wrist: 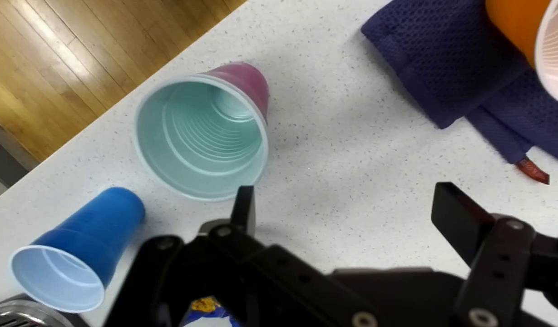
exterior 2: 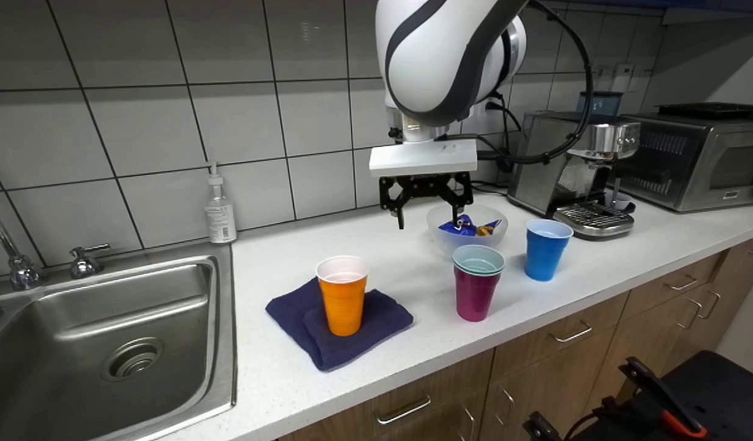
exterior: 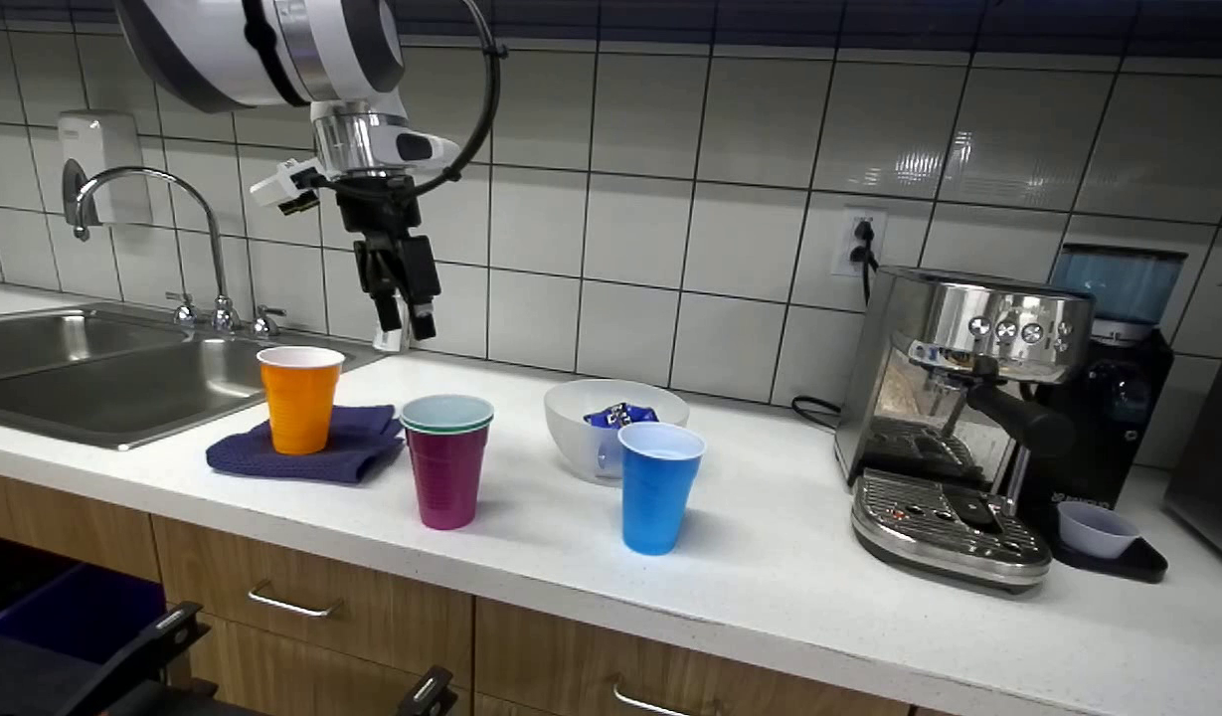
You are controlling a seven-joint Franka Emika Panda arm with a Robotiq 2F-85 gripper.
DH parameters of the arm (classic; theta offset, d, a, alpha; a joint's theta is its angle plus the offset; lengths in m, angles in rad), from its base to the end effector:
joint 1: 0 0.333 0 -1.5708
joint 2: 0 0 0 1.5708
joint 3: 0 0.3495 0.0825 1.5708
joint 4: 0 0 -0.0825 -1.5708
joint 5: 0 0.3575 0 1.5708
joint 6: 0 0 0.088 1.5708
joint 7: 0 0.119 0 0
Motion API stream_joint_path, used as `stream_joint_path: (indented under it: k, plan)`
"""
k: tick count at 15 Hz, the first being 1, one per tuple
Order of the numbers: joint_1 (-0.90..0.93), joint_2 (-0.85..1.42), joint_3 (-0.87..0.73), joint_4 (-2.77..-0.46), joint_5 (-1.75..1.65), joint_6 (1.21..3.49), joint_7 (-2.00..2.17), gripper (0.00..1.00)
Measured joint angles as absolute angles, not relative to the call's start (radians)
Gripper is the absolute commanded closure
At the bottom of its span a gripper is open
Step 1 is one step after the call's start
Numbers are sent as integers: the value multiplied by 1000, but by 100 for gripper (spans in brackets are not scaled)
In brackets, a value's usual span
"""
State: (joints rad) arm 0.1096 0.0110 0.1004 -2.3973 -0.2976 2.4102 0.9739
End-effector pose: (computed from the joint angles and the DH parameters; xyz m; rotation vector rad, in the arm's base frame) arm 0.4660 0.0951 0.3528 2.8658 -0.7960 0.1669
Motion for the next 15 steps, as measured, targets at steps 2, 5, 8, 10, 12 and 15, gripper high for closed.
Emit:
stream_joint_path:
  k: [2,5,8,10,12,15]
  plan:
    - [122,27,108,-2380,-280,2416,967,0]
    - [141,52,119,-2355,-247,2429,949,0]
    - [160,77,123,-2329,-219,2438,926,0]
    - [170,92,124,-2314,-204,2440,913,0]
    - [177,108,124,-2300,-191,2441,899,0]
    - [187,131,125,-2279,-173,2441,873,0]
